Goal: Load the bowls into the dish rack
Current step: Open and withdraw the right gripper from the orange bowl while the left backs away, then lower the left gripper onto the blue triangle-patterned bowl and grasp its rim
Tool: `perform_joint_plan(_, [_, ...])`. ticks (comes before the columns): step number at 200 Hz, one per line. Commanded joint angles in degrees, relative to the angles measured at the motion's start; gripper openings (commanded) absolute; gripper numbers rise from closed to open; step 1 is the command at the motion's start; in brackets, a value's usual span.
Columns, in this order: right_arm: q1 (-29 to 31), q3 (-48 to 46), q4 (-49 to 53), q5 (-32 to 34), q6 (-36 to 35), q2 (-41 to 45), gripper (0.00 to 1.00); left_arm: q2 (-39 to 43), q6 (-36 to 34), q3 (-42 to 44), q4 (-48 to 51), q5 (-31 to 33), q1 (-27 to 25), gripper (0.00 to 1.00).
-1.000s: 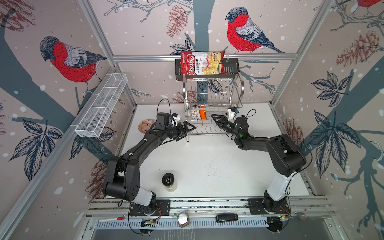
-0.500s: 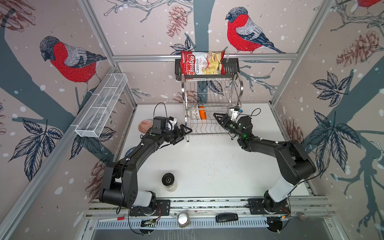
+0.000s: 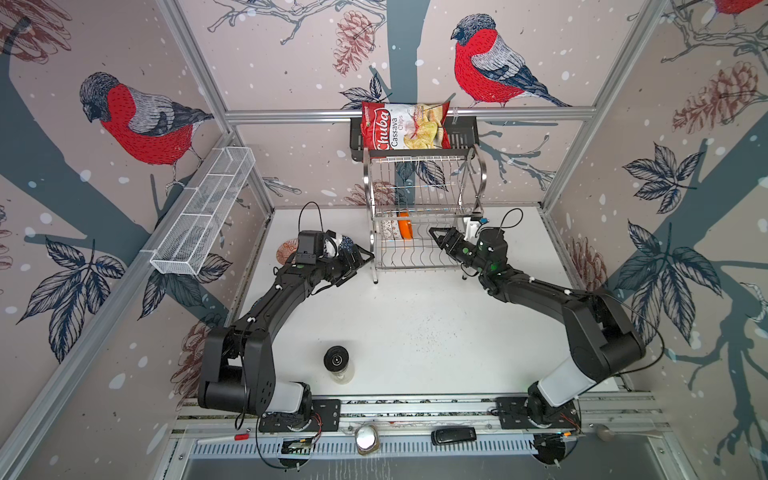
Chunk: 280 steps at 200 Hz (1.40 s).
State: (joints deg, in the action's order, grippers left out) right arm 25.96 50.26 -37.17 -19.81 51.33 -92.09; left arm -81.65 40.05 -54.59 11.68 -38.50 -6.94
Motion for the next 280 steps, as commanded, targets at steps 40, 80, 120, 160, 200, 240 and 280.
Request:
perform_joint_plan(40, [-0.01,-1.59,4.94,2.93,-3.13,4.02,0.74,-1.43,-3.57,-6.54,11.28,9.80,3.92,0.97])
perform_joint_plan(80, [0.17,-4.42,7.05,3.41,-4.56,7.05,0.76,-6.64,-7.10,-12.61,17.07,12.36,5.18,0.97])
perform_joint_plan(120, [2.97,-6.44,14.70,6.10,-7.02,11.31,0.80,-11.62,-9.08,-17.79,20.22,15.29,5.68,0.97])
perform_joint_plan(160, [5.16,-7.33,19.68,11.72,-7.47,15.35,0.95,-18.52,-13.04,-24.90,25.08,20.84,5.71,0.97])
perform_joint_plan(200, [2.26,-6.27,20.86,9.37,-3.53,16.45,1.00,-25.37,-16.30,-32.99,31.25,26.50,5.79,0.97])
perform_joint_plan(240, [4.58,-4.27,19.73,11.00,-9.14,18.22,1.00,-30.16,-18.79,-37.90,34.99,31.76,5.79,0.93])
perform_joint_plan(280, [5.60,-1.77,21.40,11.09,-12.28,17.43,1.00,-35.22,-19.22,-41.90,37.35,32.96,5.88,0.80])
